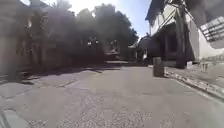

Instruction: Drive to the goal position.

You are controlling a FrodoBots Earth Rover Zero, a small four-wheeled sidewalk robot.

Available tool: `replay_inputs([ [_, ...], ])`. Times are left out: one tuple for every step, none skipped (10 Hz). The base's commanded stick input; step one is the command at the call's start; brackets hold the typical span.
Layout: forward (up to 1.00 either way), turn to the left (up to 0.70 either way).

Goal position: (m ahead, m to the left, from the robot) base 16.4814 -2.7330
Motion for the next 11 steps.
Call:
replay_inputs([
  [1.0,0.09],
  [1.0,0.09],
  [1.0,0.09],
  [1.0,-0.15],
  [1.0,-0.31],
  [1.0,-0.31],
  [1.0,-0.14],
  [1.0,0.09],
  [1.0,-0.31],
  [1.0,-0.31],
  [1.0,-0.31],
])
